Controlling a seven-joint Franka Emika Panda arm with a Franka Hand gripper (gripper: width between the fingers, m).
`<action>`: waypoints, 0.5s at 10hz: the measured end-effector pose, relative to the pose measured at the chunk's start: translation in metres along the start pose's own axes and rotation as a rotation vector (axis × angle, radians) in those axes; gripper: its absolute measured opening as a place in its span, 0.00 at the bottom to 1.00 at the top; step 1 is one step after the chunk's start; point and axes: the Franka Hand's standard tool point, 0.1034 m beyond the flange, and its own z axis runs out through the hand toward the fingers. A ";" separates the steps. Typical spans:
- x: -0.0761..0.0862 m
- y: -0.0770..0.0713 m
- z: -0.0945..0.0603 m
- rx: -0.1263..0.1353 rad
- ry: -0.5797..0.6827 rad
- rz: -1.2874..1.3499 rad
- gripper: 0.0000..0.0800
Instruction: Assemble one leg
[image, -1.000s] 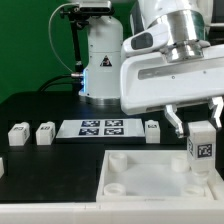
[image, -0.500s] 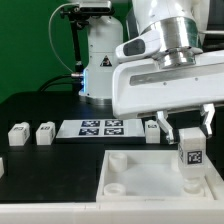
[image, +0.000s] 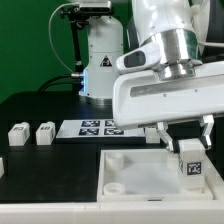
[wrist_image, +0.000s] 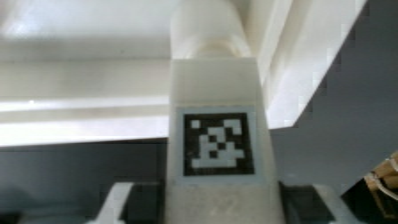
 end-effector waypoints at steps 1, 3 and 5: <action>0.000 -0.002 0.000 0.002 0.001 -0.002 0.37; 0.001 -0.004 0.001 0.003 0.005 -0.005 0.37; 0.000 -0.004 0.002 0.004 -0.003 -0.004 0.37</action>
Offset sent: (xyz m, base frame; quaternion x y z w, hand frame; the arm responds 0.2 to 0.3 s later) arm 0.0000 0.0000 0.0000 0.0000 0.0000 0.0000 1.0000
